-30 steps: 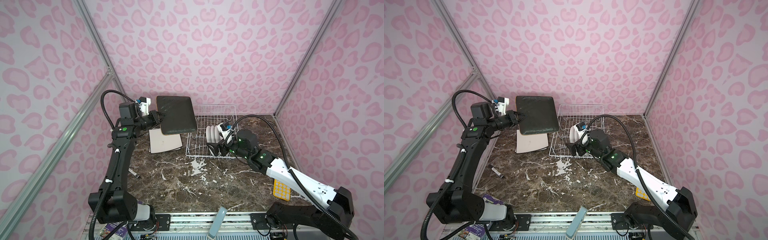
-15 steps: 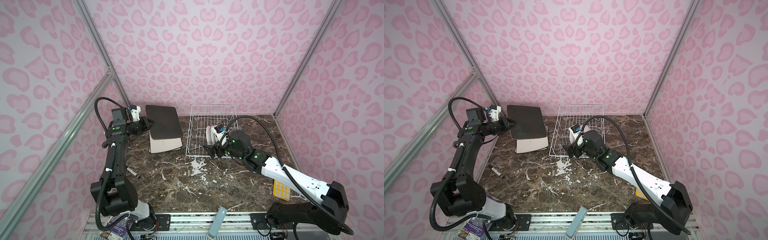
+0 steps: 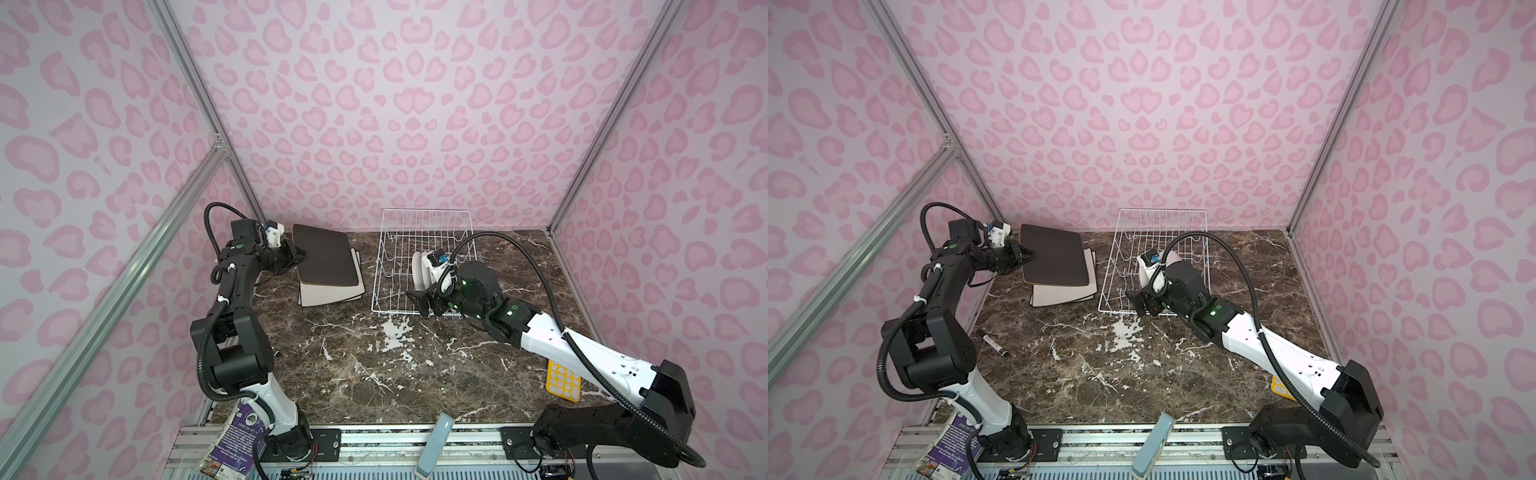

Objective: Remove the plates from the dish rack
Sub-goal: 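Lower the dark plate onto the square white plates with the left gripper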

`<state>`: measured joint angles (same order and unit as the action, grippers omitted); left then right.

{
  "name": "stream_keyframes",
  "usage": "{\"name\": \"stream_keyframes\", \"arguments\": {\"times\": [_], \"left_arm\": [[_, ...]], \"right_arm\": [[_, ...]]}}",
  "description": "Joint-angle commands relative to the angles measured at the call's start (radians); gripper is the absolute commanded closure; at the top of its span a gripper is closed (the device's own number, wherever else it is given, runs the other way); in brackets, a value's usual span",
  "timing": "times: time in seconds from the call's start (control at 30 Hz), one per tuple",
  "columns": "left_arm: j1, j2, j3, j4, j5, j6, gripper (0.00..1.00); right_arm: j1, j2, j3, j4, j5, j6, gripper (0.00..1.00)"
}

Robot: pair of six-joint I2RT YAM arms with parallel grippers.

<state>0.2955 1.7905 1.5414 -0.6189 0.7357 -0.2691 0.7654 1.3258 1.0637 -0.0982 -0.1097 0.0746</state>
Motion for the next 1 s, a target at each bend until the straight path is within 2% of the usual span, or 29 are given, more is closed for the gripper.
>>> {"name": "stream_keyframes", "arguments": {"times": [0.0,0.23,0.7,0.97], "left_arm": [[0.009,0.026,0.013,0.089,0.107,-0.009,0.96],[0.022,0.106,0.003,0.147,0.157,-0.047,0.96],[0.077,0.216,-0.001,0.15,0.231,-0.044,0.96],[0.077,0.248,0.016,0.102,0.201,-0.014,0.96]], "right_arm": [[0.003,0.012,0.011,0.002,0.021,0.021,0.01],[0.017,0.044,0.04,-0.011,0.028,0.027,0.01],[0.022,0.024,0.025,-0.014,0.037,0.039,0.01],[0.025,0.013,0.01,-0.005,0.038,0.05,0.01]]}}
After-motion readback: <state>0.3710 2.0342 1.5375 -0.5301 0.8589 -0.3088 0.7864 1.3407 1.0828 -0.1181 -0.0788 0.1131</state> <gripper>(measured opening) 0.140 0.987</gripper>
